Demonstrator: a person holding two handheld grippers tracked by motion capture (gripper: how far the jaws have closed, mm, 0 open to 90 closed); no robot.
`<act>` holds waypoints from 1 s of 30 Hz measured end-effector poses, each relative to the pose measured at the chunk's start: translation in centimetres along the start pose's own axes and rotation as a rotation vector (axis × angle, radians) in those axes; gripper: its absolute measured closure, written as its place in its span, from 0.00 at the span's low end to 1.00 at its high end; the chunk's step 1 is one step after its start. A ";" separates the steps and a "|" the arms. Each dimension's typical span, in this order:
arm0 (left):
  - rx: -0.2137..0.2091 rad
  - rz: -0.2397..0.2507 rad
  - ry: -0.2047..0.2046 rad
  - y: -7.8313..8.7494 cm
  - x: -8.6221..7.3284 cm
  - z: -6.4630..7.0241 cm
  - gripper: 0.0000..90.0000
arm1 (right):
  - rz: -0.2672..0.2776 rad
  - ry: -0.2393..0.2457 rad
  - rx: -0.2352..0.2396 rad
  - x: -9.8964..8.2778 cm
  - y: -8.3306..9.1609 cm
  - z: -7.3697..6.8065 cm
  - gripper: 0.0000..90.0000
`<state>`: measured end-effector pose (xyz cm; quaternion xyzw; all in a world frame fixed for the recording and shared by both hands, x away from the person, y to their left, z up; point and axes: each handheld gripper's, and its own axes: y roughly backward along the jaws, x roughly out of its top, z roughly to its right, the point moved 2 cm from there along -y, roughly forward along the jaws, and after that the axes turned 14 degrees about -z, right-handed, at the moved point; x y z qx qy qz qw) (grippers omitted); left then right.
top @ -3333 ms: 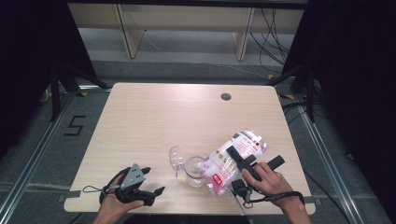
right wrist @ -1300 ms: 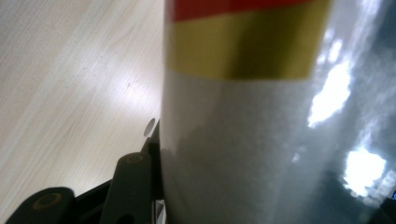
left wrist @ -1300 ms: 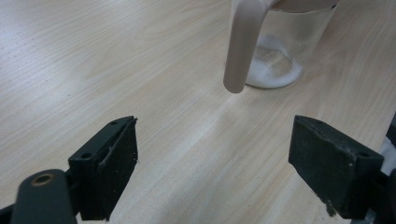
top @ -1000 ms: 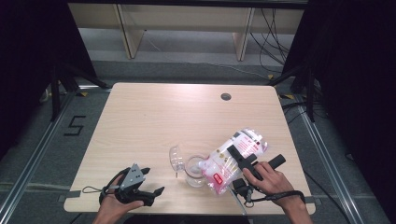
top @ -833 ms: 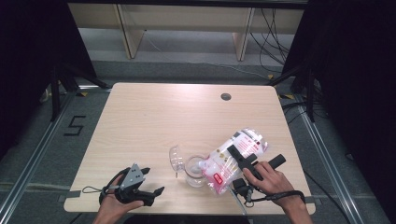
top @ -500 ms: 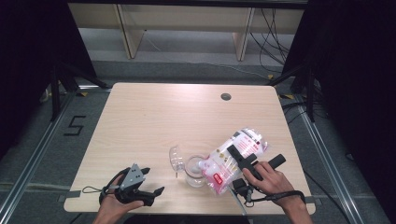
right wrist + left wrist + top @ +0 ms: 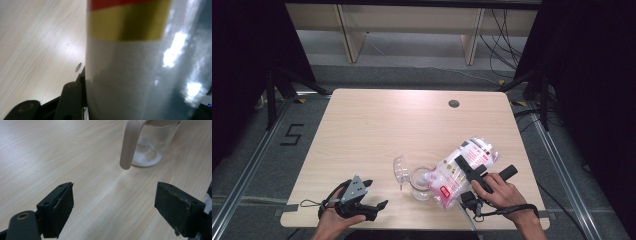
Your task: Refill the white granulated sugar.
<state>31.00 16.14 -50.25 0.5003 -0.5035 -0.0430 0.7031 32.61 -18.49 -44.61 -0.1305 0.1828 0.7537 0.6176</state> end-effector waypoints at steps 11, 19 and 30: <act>-0.003 0.003 0.001 0.0 0.0 0.0 0.17 | -0.002 0.004 -0.005 0.0 0.0 -0.1 0.62; -0.006 0.000 -0.002 0.1 0.0 0.0 0.17 | 0.009 0.013 -0.010 0.0 -0.1 0.1 0.62; -0.016 0.013 0.036 0.0 0.0 0.3 0.17 | 0.007 0.025 -0.018 0.1 -0.1 0.2 0.62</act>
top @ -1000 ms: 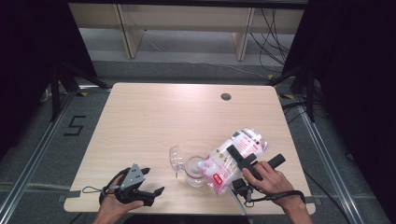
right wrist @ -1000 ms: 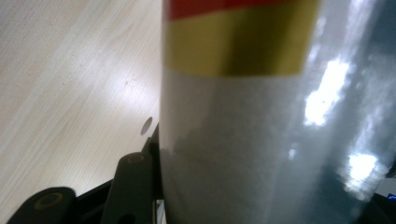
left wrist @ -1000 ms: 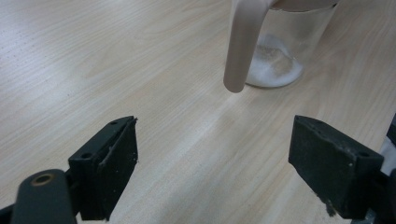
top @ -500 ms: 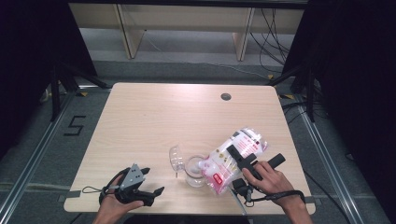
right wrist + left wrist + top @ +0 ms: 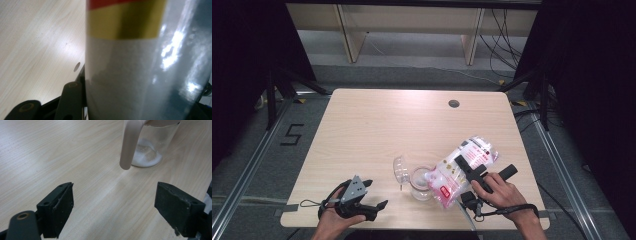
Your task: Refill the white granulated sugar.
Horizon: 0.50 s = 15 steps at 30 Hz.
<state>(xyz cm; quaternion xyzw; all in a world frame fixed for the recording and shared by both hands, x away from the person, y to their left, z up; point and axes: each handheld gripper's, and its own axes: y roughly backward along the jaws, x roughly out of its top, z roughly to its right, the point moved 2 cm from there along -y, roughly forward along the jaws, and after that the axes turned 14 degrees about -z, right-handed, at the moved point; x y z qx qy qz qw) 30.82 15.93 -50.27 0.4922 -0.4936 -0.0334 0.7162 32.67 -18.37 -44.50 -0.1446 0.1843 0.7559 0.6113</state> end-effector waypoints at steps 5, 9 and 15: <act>0.001 0.000 0.000 0.0 0.0 0.0 0.17 | -0.007 0.000 -0.001 0.0 0.1 0.1 0.62; 0.002 -0.006 -0.007 0.1 0.0 -0.1 0.17 | 0.006 0.018 -0.011 0.1 0.1 0.4 0.62; 0.001 -0.006 -0.008 0.1 0.0 -0.1 0.17 | -0.004 0.025 -0.005 0.0 0.1 0.3 0.62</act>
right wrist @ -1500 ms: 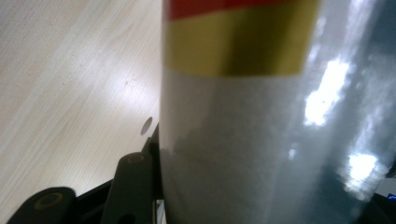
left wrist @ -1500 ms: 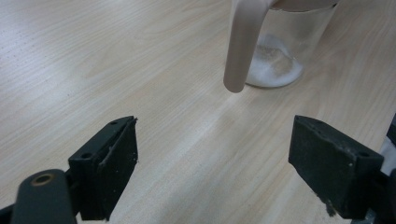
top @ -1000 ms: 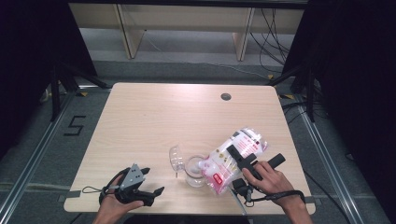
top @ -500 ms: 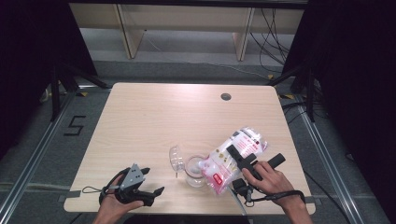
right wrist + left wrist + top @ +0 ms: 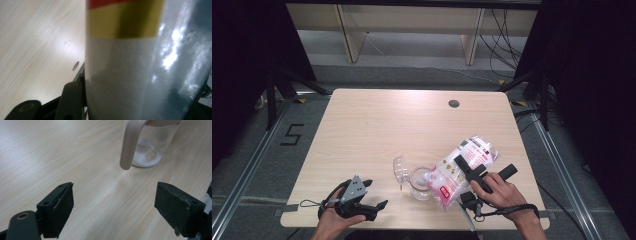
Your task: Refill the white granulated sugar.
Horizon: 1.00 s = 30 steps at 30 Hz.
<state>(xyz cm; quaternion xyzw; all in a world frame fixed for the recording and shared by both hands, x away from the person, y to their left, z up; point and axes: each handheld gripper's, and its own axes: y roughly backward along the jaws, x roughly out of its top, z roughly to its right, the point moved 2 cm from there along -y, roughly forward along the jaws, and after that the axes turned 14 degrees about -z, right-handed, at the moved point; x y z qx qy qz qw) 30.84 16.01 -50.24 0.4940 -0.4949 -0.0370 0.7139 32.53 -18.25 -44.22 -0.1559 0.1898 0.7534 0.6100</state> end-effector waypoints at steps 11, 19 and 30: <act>0.005 -0.008 -0.011 0.1 0.0 -0.1 0.17 | 0.004 -0.032 0.013 -0.1 0.0 -0.2 0.63; 0.006 -0.008 -0.011 0.0 0.0 -0.1 0.17 | 0.001 -0.037 0.022 0.0 0.0 -0.3 0.63; 0.002 0.002 -0.002 0.0 0.0 0.0 0.17 | 0.013 -0.007 0.002 -0.1 -0.1 0.1 0.63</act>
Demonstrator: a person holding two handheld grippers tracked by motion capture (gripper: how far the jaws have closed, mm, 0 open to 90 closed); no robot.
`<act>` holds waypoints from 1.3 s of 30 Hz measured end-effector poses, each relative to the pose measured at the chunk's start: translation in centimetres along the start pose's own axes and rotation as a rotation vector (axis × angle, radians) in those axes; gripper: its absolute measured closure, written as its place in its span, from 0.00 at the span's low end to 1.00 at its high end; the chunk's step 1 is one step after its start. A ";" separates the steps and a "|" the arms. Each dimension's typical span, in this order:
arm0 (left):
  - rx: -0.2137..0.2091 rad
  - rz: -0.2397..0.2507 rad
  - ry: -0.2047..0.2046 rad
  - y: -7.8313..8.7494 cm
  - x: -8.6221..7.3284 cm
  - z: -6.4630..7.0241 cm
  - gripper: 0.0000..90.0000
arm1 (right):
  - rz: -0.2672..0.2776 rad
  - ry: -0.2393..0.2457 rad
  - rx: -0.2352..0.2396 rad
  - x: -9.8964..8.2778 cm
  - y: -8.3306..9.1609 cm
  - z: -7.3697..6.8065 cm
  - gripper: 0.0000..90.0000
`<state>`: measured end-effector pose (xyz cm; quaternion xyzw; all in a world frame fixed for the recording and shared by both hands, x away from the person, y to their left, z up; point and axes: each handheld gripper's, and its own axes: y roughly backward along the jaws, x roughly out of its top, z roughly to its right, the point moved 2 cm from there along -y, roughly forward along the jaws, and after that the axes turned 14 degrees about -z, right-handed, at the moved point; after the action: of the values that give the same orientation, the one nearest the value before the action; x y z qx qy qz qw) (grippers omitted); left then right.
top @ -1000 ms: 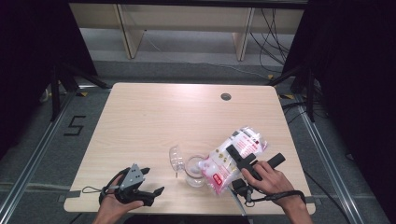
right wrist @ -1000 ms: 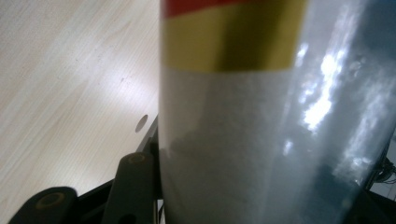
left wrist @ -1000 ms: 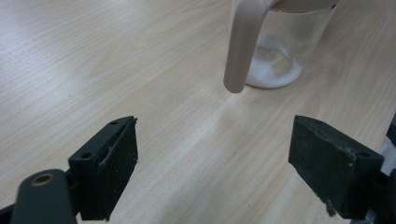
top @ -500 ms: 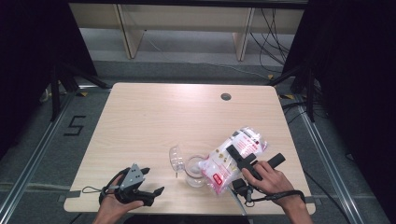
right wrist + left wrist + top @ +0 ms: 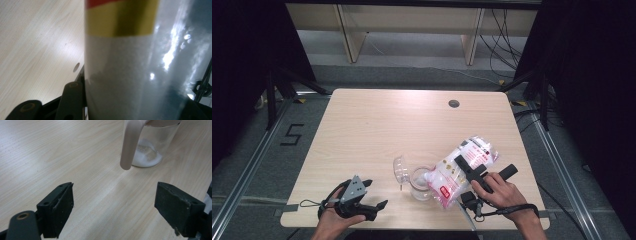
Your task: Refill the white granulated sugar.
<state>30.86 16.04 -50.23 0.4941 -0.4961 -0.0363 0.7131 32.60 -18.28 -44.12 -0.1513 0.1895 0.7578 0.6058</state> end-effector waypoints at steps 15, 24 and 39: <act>0.001 0.000 0.000 0.0 0.0 0.0 0.17 | -0.001 -0.016 0.005 0.0 0.0 -0.1 0.64; 0.001 -0.006 -0.004 0.1 0.0 0.0 0.17 | -0.003 -0.023 0.004 -0.1 0.0 -0.1 0.64; 0.000 -0.001 -0.001 0.0 0.0 0.0 0.17 | -0.003 -0.023 0.001 -0.1 0.0 -0.1 0.64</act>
<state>30.86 16.04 -50.21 0.4944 -0.4960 -0.0369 0.7129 32.57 -18.41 -44.18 -0.1426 0.1826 0.7585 0.6091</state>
